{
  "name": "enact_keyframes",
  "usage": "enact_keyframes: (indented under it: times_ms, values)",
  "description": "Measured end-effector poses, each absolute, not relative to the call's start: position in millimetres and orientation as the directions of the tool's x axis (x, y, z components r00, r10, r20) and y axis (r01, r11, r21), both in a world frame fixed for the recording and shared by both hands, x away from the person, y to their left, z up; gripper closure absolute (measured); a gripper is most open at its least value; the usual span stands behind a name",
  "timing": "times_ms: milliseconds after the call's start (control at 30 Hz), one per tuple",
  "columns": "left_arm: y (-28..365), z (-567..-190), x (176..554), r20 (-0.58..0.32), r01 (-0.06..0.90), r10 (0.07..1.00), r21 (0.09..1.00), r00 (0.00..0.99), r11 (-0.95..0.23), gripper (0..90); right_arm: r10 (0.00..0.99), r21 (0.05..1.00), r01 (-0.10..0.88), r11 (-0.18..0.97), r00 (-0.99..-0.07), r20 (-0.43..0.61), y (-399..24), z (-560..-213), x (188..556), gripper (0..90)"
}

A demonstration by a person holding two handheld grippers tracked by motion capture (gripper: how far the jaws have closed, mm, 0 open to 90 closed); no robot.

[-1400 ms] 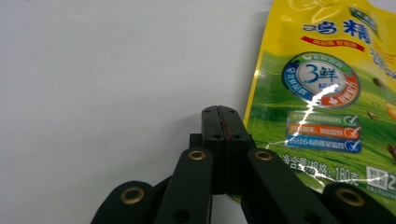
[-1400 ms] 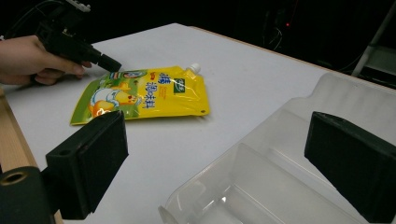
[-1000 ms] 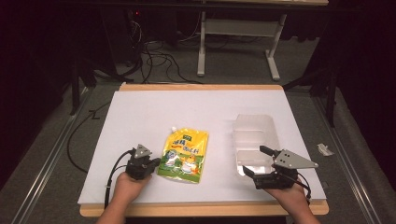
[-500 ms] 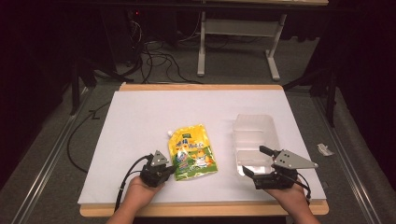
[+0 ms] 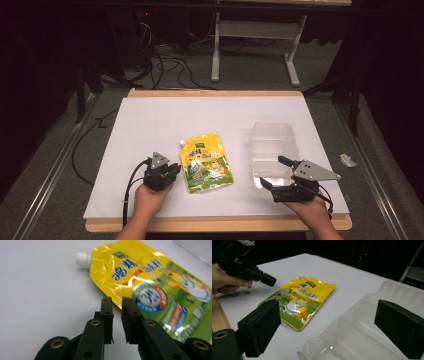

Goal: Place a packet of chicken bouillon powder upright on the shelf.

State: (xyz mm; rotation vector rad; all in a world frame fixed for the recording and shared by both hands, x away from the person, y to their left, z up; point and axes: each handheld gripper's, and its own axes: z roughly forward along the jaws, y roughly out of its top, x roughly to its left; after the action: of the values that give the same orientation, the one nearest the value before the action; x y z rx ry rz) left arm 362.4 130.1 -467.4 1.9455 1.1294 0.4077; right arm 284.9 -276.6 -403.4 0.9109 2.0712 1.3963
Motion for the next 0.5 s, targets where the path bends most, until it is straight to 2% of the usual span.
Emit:
enact_keyframes:
  times_ms: [67, 100, 200, 233, 267, 300, 500]
  values:
    - [128, -468, 369, -0.15, 0.574, 0.844, 0.791, 0.515, -0.209, 76.5, 0.747, 0.93, 0.259, 0.259, -0.665, -0.023, -276, -403, 285, 6.8]
    - [127, -468, 372, -0.166, 0.582, 0.846, 0.79, 0.506, -0.193, 70.0, 0.749, 0.929, 0.266, 0.256, -0.663, -0.017, -276, -404, 285, 6.9]
    - [125, -469, 384, -0.175, 0.588, 0.862, 0.792, 0.476, -0.164, 61.3, 0.75, 0.928, 0.267, 0.26, -0.661, -0.02, -276, -404, 285, 6.9]
    - [125, -470, 389, -0.176, 0.589, 0.866, 0.793, 0.467, -0.157, 61.3, 0.75, 0.929, 0.268, 0.256, -0.661, -0.016, -276, -404, 285, 7.0]
    - [125, -471, 393, -0.169, 0.589, 0.87, 0.792, 0.463, -0.159, 58.1, 0.749, 0.929, 0.265, 0.257, -0.662, -0.018, -276, -405, 286, 7.0]
    - [126, -475, 402, -0.199, 0.599, 0.875, 0.791, 0.442, -0.123, 53.3, 0.749, 0.927, 0.27, 0.26, -0.662, -0.018, -277, -405, 286, 7.1]
    - [123, -481, 422, -0.273, 0.639, 0.859, 0.765, 0.434, -0.08, 48.8, 0.75, 0.928, 0.268, 0.26, -0.662, -0.019, -277, -405, 286, 7.2]
